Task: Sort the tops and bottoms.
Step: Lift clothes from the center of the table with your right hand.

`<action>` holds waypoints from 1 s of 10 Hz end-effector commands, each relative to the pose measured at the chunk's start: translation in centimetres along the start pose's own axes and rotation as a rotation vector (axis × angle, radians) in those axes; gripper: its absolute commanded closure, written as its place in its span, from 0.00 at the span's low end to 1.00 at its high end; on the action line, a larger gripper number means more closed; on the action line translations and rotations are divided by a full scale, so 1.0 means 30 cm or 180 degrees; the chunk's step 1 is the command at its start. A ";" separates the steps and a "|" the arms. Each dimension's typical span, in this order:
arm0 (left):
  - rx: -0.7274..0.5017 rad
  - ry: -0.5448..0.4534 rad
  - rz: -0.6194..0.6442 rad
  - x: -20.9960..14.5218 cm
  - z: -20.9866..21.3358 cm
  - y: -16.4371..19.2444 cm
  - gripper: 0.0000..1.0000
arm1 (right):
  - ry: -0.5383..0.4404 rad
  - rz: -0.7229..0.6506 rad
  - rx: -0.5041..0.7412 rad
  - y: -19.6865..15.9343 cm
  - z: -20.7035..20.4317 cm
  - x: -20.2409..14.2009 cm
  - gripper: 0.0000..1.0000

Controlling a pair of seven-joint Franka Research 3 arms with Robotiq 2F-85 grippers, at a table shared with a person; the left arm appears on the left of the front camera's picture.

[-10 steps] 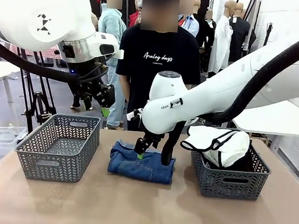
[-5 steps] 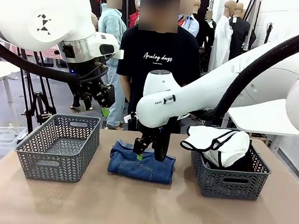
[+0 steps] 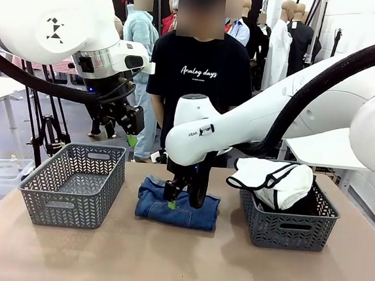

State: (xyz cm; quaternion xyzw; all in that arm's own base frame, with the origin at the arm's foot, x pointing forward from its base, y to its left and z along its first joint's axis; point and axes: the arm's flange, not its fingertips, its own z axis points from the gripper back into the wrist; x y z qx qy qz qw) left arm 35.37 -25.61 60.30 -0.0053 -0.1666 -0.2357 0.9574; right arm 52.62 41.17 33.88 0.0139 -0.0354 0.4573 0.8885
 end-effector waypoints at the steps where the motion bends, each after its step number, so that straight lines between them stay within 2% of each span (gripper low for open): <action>1: -0.0031 0.0003 0.0031 -0.014 0.000 0.007 0.32 | 0.0117 -0.0012 -0.0067 0.002 -0.034 0.002 0.00; 7: -0.0031 0.0003 0.0031 -0.014 0.000 0.007 0.32 | 0.0222 0.0045 0.0021 0.008 -0.091 -0.016 0.00; 8: -0.0031 0.0003 0.0031 -0.014 0.000 0.007 0.32 | 0.0231 0.0092 -0.0034 0.006 -0.096 -0.020 0.14; 10: -0.0031 0.0003 0.0031 -0.014 0.000 0.007 0.32 | 0.0302 0.0092 -0.0059 0.003 -0.092 -0.018 0.49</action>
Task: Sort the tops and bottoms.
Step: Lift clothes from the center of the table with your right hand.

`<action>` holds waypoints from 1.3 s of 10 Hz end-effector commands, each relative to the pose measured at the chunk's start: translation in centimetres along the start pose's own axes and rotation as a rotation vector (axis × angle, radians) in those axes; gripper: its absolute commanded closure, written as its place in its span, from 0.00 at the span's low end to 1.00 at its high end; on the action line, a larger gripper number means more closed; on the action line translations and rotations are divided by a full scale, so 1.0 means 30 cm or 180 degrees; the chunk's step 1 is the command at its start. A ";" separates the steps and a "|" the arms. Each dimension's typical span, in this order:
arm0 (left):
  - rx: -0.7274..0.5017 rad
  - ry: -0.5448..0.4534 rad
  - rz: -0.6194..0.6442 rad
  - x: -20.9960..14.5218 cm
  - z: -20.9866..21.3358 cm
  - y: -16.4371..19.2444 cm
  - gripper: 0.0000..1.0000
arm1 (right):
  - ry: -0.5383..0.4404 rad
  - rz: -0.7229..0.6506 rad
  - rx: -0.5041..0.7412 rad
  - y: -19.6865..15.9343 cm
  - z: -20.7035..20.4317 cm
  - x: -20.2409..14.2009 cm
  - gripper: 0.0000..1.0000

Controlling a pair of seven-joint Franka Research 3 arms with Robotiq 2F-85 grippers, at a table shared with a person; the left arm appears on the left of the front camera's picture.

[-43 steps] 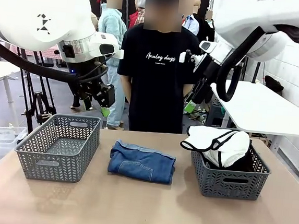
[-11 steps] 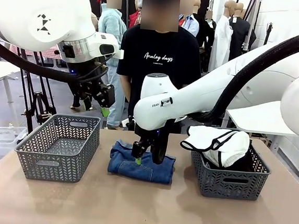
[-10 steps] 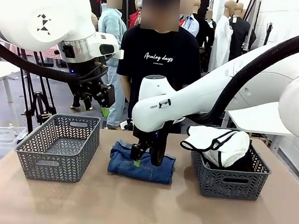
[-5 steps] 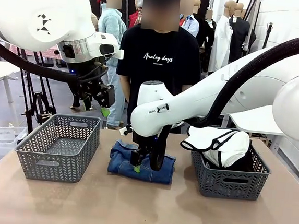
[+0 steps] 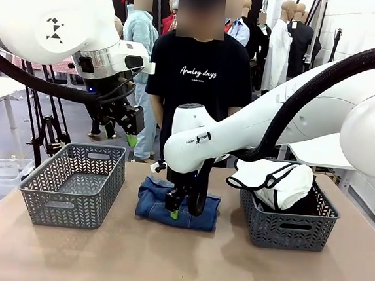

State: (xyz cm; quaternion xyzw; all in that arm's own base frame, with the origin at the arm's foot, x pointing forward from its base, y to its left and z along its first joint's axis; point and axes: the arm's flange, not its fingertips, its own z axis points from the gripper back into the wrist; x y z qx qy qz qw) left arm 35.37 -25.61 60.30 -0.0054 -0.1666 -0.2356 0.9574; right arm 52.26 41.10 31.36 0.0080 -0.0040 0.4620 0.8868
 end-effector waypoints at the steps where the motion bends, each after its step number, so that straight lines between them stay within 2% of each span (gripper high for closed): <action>1: -0.0031 0.0003 0.0030 -0.014 0.000 0.007 0.32 | 0.0147 0.0060 -0.0102 -0.002 -0.016 -0.002 0.67; 3: -0.0031 0.0003 0.0030 -0.014 0.000 0.007 0.32 | 0.0207 0.0037 -0.0043 0.001 -0.039 -0.009 1.00; 5: -0.0031 0.0003 0.0030 -0.014 0.000 0.007 0.32 | 0.0186 -0.0024 -0.0014 -0.006 -0.020 -0.023 1.00; 8: -0.0031 0.0003 0.0030 -0.014 0.000 0.007 0.32 | -0.0140 -0.0310 0.0105 -0.021 0.058 -0.073 1.00; 10: -0.0031 0.0003 0.0030 -0.014 0.000 0.007 0.32 | -0.0544 -0.0652 -0.0072 -0.036 0.235 -0.146 1.00; 13: -0.0031 0.0003 0.0030 -0.014 0.000 0.007 0.32 | -0.1049 -0.0636 -0.0601 0.019 0.542 -0.238 1.00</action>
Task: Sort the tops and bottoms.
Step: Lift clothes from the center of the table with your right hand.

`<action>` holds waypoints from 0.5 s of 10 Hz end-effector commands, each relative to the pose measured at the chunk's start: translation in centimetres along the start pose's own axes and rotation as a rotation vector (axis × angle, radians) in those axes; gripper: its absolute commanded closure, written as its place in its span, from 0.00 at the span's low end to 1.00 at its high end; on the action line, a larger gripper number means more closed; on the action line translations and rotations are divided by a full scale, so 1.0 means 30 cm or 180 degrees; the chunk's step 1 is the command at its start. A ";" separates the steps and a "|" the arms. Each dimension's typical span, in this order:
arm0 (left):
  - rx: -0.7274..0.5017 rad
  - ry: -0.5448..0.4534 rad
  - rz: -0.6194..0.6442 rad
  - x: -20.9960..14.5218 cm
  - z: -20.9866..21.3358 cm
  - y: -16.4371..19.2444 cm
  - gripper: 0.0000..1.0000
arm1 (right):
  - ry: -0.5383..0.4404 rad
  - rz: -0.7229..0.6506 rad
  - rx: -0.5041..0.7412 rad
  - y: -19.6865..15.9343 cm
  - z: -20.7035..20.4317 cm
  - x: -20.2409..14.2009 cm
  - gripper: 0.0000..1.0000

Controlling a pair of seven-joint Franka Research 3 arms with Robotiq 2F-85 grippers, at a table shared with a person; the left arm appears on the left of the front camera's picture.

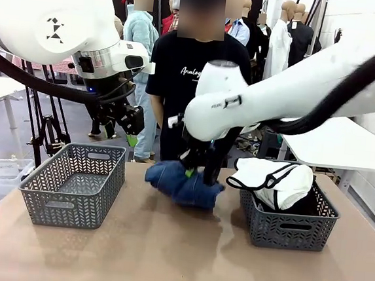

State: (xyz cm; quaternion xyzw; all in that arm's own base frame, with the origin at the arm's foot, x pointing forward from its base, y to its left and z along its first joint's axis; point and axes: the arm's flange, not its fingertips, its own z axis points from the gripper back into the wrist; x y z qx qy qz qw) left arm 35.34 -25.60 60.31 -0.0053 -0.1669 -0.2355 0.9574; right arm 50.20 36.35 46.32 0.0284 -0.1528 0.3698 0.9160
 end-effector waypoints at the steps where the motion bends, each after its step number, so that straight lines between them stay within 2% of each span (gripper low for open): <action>1: -0.0032 0.0004 0.0030 -0.013 -0.001 0.007 0.32 | -0.0261 -0.0004 -0.0403 0.036 0.147 -0.072 1.00; 5: -0.0032 0.0004 0.0030 -0.013 -0.001 0.007 0.32 | -0.0650 -0.0007 -0.0622 0.058 0.341 -0.125 1.00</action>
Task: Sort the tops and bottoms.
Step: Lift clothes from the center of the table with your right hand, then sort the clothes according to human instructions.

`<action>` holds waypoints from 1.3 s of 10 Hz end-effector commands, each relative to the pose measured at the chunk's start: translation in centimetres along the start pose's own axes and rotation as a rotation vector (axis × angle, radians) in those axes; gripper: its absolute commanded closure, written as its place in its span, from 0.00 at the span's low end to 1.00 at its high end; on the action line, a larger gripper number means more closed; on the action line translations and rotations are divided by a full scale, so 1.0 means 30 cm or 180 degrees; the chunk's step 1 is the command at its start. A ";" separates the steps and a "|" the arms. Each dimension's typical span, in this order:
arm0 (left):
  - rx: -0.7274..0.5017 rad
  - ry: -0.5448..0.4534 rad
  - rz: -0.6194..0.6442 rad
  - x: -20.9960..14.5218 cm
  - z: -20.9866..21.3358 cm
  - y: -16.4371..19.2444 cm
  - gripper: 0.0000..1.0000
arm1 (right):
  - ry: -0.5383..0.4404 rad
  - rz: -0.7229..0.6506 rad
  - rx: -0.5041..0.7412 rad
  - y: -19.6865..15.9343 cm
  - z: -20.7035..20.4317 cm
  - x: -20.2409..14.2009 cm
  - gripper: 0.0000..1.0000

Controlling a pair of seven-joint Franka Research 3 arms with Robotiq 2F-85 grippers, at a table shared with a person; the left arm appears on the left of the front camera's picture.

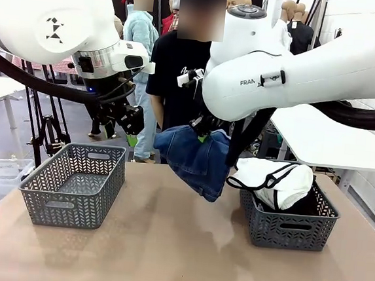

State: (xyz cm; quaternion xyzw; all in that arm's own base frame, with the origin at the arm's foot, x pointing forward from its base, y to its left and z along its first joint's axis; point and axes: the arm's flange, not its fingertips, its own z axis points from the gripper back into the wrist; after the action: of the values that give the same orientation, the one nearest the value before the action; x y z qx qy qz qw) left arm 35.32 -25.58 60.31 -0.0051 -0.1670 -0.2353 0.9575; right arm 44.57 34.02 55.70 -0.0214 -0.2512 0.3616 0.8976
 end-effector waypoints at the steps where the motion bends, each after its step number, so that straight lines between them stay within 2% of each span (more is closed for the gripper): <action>1: -0.0033 0.0005 0.0029 -0.013 -0.001 0.007 0.32 | -0.0194 -0.0073 -0.0007 0.010 -0.027 -0.055 1.00; 2: -0.0033 0.0005 0.0029 -0.013 -0.001 0.007 0.32 | 0.0000 0.0000 0.0000 0.000 0.000 0.000 1.00; 13: -0.0033 0.0005 0.0029 -0.013 -0.001 0.007 0.32 | 0.0000 0.0000 0.0000 0.000 0.000 0.000 1.00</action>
State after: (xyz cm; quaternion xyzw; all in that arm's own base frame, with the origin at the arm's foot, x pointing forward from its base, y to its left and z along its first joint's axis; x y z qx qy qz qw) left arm 35.33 -25.58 60.30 -0.0051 -0.1669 -0.2352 0.9575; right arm 44.32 33.86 55.10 -0.0215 -0.2505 0.3625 0.8974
